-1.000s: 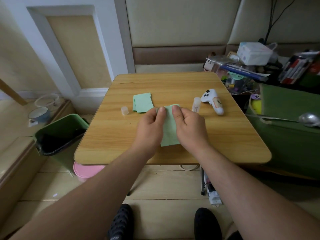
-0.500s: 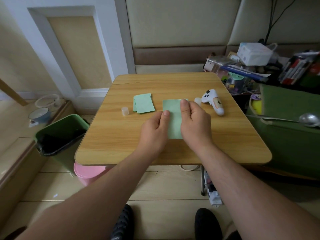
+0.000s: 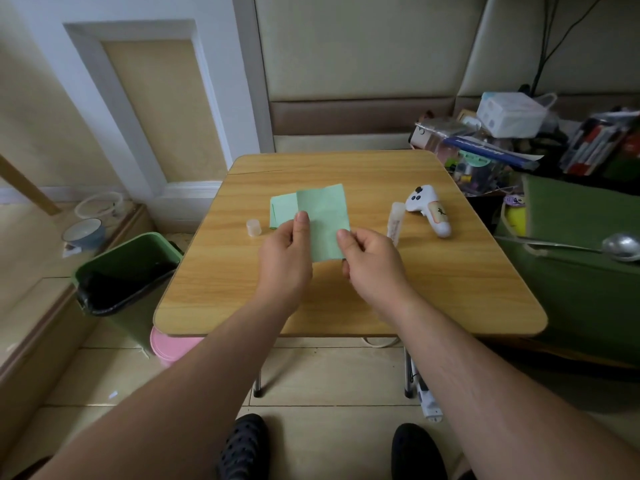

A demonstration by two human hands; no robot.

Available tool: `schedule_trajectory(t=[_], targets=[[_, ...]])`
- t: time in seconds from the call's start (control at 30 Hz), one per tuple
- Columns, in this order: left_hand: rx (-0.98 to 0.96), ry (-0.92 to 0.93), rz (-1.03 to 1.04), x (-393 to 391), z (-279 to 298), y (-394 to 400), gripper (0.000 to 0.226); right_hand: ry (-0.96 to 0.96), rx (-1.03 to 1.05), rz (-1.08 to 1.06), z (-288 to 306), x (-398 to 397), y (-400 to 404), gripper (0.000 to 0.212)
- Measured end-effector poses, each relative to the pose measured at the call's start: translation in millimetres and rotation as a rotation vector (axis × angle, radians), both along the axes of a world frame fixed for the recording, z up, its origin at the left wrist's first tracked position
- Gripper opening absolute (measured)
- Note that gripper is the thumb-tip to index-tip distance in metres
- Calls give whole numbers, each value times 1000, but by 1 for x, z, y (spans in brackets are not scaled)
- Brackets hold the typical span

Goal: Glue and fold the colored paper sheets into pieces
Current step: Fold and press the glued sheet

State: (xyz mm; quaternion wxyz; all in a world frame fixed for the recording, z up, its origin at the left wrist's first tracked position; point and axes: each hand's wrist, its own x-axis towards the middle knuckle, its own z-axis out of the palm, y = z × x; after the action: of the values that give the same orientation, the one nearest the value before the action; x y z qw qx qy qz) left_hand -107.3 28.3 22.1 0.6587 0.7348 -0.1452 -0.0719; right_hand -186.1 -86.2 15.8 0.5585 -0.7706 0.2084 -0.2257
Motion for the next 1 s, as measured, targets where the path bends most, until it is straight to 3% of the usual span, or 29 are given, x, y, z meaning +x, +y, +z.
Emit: schedule_trajectory(t=[0.07, 0.2, 0.43, 0.6, 0.7, 0.87, 1.0], targets=[[-10, 92, -42, 1, 1, 2, 49, 3, -6, -62, 2, 5, -2, 38], [113, 93, -140, 7, -2, 8, 30, -11, 67, -130, 5, 18, -8, 39], [149, 178, -81, 38, 1, 14, 21, 66, 164, -85, 9, 52, -11, 24], [393, -21, 40, 67, 1, 25, 30, 131, 122, -77, 5, 89, -9, 11], [521, -110, 92, 82, 0, 25, 33, 181, 94, -117, -1, 106, -11, 20], [669, -196, 90, 90, -5, 13, 33, 245, -175, -135, -4, 116, -13, 22], [713, -259, 104, 90, -9, 9, 19, 273, -247, -144, -8, 119, -16, 7]])
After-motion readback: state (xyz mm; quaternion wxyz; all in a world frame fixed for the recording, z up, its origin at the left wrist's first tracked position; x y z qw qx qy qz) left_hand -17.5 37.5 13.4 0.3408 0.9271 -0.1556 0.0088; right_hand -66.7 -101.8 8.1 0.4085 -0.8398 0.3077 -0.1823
